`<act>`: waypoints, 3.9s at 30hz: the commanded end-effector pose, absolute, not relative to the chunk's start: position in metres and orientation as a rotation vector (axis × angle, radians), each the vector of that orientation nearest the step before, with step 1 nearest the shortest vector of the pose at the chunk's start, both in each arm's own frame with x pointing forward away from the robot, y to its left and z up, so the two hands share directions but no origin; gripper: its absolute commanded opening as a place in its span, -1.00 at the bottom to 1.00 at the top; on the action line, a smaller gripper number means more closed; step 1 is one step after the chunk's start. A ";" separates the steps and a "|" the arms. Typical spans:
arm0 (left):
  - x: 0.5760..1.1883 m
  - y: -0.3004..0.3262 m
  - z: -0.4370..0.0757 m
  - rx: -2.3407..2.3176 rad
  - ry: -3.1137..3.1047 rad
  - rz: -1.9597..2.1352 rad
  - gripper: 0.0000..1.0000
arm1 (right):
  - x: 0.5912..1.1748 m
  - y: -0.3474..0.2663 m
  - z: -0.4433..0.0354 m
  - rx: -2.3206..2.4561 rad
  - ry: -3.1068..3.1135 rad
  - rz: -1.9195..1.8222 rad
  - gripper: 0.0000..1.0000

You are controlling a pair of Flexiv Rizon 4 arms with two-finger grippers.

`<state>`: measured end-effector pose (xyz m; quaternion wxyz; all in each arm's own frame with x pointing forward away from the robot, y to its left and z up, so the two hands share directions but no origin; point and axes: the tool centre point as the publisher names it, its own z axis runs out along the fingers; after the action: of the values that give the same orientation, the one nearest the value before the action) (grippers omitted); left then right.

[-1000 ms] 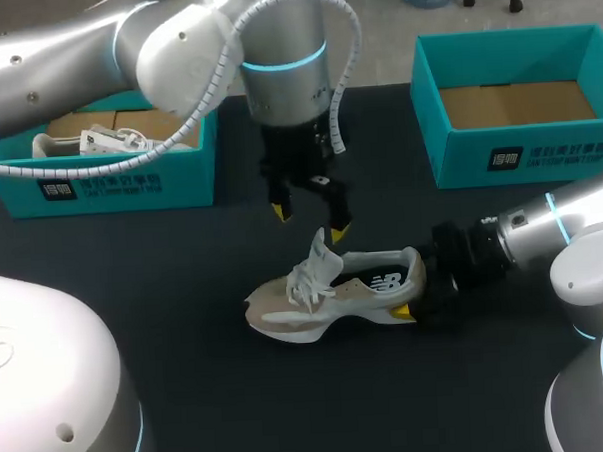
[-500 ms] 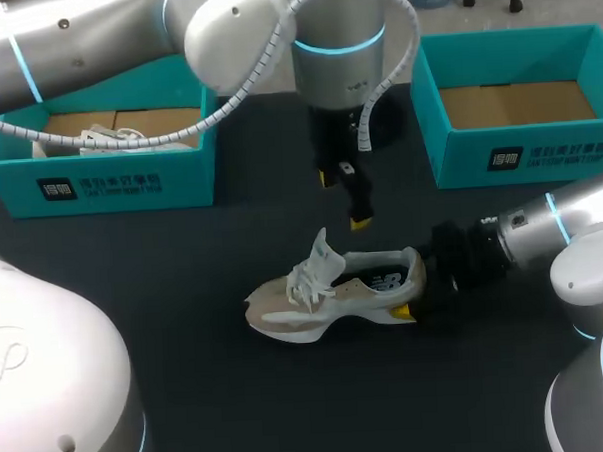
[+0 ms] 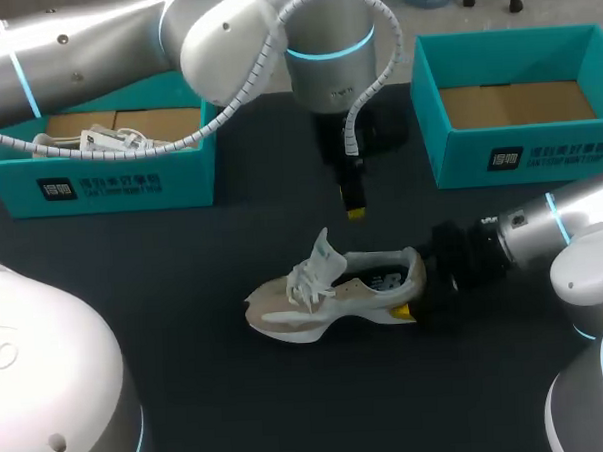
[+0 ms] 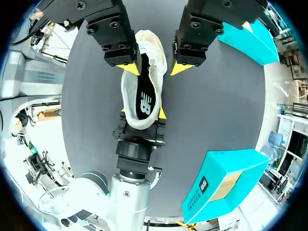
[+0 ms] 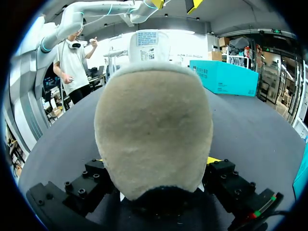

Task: Take the shoe out of the shoebox, open the shoe tongue, remove and reinsert the insole, then place the shoe into the shoebox

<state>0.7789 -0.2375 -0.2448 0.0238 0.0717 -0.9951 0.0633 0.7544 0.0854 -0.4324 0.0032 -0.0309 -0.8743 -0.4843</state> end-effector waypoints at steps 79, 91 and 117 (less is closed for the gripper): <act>0.726 -0.268 -0.389 0.002 -2.874 0.157 -1.00 | 0.753 0.088 -0.437 -0.099 -2.745 -1.515 -0.69; 0.714 -0.266 -0.394 -0.045 -2.846 0.161 -0.13 | 0.753 0.088 -0.437 -0.099 -2.745 -1.515 -0.69; 0.723 -0.262 -0.439 -0.059 -3.118 0.067 -0.70 | 0.753 0.088 -0.437 -0.099 -2.745 -1.515 -0.70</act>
<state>0.7220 -0.2573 -0.4098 0.0393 -0.0229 -0.9986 0.0268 0.7542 0.0849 -0.4339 0.0021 -0.0306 -0.8746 -0.4840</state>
